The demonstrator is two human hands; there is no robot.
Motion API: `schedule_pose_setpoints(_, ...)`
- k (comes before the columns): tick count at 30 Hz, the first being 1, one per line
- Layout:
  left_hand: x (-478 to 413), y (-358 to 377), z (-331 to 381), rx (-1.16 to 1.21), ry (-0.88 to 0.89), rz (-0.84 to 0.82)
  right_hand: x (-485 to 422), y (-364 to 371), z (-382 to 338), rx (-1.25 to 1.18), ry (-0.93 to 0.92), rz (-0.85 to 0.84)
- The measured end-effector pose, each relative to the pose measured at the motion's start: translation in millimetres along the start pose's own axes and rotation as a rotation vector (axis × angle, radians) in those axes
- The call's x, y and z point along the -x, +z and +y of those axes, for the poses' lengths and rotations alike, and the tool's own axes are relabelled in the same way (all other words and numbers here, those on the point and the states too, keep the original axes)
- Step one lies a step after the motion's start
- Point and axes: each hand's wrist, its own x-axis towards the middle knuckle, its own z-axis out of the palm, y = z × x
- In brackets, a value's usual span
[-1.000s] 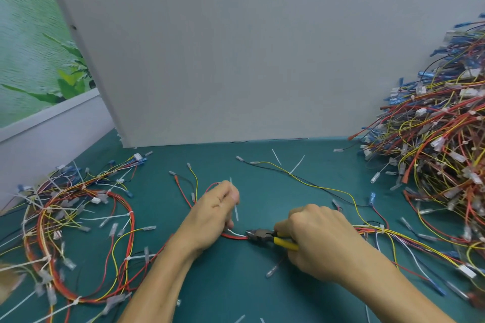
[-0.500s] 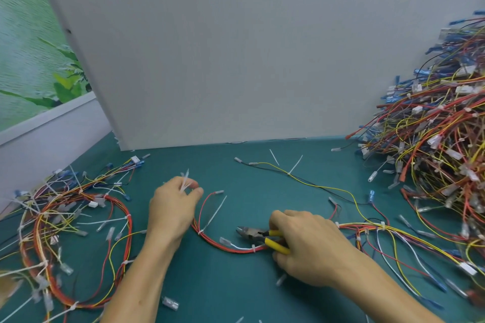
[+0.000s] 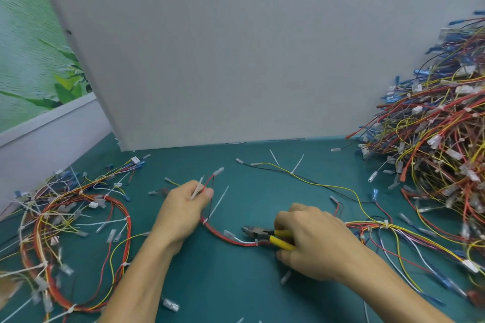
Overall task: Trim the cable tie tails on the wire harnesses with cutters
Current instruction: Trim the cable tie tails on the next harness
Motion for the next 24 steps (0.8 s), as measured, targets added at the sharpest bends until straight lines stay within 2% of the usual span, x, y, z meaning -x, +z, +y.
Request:
schedule_pose_setpoints(7,3,17,6,0.262,0.05,0.179,1,-2,1,-0.013,0.038,0.018)
schedule_pose_setpoints(11,3,25,10,0.482,-0.083,0.242,1,-3,-1,-0.049,0.057,0.043)
schedule_pose_setpoints(17,3,24,9,0.434,-0.176,0.273,2,-1,-9,-0.112,0.062,0.179)
schedule_pose_setpoints(24,11,28,24,0.687,-0.287,0.193,1,9,-17,-0.134,0.113,0.245)
